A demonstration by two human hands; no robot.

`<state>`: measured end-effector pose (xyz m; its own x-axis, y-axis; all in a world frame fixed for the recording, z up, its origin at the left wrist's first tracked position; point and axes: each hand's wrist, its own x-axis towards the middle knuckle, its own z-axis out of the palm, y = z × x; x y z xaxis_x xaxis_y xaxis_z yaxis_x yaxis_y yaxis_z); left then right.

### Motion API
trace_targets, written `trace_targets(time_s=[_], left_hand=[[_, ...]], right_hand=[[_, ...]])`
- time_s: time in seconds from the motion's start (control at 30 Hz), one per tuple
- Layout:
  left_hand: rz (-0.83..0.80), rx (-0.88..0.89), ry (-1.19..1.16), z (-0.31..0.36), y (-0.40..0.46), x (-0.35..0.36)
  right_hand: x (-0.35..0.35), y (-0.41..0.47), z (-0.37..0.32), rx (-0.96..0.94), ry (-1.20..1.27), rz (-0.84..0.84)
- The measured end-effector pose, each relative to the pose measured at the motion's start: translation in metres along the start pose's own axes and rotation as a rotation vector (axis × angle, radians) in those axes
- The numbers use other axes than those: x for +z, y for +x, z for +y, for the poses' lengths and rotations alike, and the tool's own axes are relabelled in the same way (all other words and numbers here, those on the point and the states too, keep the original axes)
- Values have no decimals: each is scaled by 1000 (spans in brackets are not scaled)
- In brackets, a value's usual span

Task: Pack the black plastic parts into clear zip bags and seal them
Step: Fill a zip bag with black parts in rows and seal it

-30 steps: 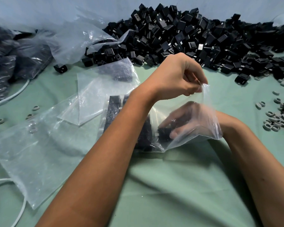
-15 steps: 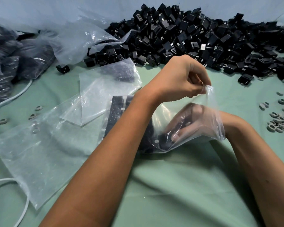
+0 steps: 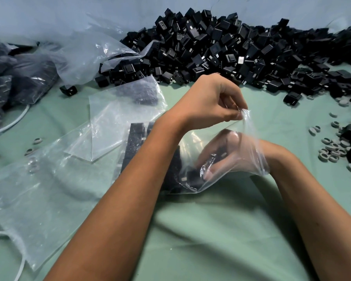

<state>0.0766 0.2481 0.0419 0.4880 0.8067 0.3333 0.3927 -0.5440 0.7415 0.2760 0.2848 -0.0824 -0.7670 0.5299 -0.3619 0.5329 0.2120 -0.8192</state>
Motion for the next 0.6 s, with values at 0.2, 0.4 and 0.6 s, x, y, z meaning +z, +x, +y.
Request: trace_targets(time_s=[0.2, 0.4, 0.6], left_hand=[[-7, 8, -4, -1, 0, 1], [-43, -87, 14, -12, -2, -4], [-176, -195, 91, -22, -8, -3]], right_hand=[[12, -32, -60, -4, 117, 96], [-22, -71, -64, 51, 321, 732], [-78, 11, -71, 214, -489, 1068]])
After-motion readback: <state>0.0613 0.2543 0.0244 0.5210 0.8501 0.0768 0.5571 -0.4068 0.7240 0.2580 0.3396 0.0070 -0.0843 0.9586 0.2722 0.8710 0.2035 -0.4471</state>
